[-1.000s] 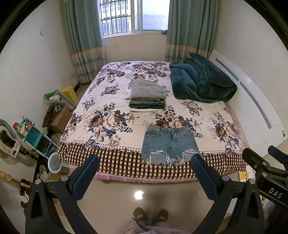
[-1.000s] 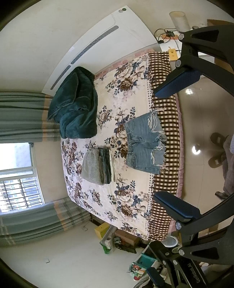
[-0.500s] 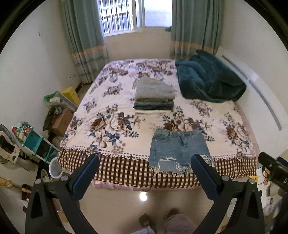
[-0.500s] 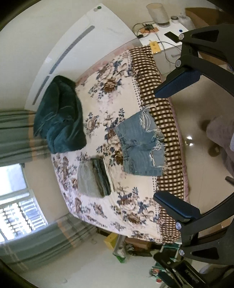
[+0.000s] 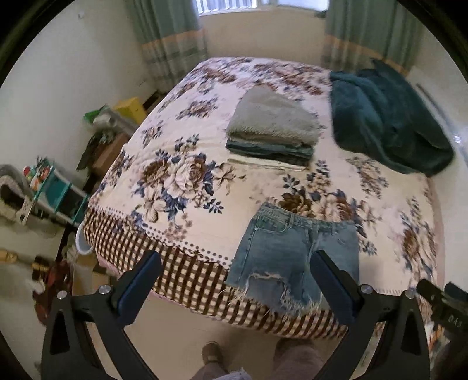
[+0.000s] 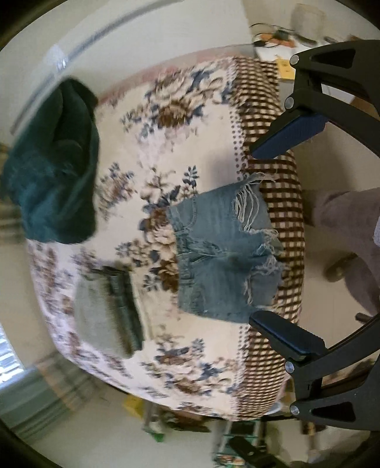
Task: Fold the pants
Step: 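Lower both grippers onto the denim shorts and grasp the waistband and hem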
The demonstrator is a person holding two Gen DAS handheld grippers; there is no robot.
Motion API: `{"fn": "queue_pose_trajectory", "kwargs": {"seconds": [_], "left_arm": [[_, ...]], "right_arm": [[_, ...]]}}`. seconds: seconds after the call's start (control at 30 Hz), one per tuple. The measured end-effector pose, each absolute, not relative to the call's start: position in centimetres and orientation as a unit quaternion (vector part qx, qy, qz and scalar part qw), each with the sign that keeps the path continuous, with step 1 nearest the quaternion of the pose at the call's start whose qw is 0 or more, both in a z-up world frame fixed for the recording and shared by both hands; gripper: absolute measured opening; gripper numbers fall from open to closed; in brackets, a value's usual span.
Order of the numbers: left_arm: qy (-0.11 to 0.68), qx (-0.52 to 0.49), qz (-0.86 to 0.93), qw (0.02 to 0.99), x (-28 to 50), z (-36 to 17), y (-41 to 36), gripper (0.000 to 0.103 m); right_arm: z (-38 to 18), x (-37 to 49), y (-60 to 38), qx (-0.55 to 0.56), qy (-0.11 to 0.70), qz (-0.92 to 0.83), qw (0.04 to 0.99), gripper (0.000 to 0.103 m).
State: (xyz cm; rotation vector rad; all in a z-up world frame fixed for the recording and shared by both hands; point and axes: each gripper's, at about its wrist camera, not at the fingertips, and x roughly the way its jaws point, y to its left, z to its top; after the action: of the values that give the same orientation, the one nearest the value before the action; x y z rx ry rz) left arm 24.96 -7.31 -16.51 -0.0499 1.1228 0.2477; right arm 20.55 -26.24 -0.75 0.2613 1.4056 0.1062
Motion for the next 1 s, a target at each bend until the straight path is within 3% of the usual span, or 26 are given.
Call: {"fn": "queue_pose_trajectory", "kwargs": {"seconds": [0.3, 0.37, 0.43, 0.5, 0.7, 1.0], "left_arm": [[0.592, -0.054, 0.148, 0.791, 33.2, -29.7, -14.6, 0.103], [0.614, -0.061, 0.135, 0.775, 33.9, -34.2, -16.8, 0.103], [0.635, -0.074, 0.121, 0.76, 34.4, -38.5, -19.4, 0.103], [0.653, -0.082, 0.109, 0.745, 34.0, -43.1, -22.1, 0.103], [0.708, -0.045, 0.085, 0.699, 31.0, -52.4, -31.3, 0.103], [0.731, 0.051, 0.062, 0.677, 27.0, -56.0, -40.9, 0.103]], "right_arm": [[-18.3, 32.6, -31.0, 0.069, 0.704, 0.106, 0.699, 0.103], [-22.3, 34.2, -31.9, 0.071, 0.713, 0.116, 0.688, 0.094], [-26.7, 35.8, -33.0, 0.08, 0.73, 0.124, 0.668, 0.072], [-30.5, 36.8, -33.6, 0.088, 0.744, 0.131, 0.65, 0.063], [-38.2, 38.1, -34.3, 0.064, 0.772, 0.139, 0.617, 0.062], [-42.9, 38.2, -33.3, 0.063, 0.797, 0.158, 0.58, 0.066]]}}
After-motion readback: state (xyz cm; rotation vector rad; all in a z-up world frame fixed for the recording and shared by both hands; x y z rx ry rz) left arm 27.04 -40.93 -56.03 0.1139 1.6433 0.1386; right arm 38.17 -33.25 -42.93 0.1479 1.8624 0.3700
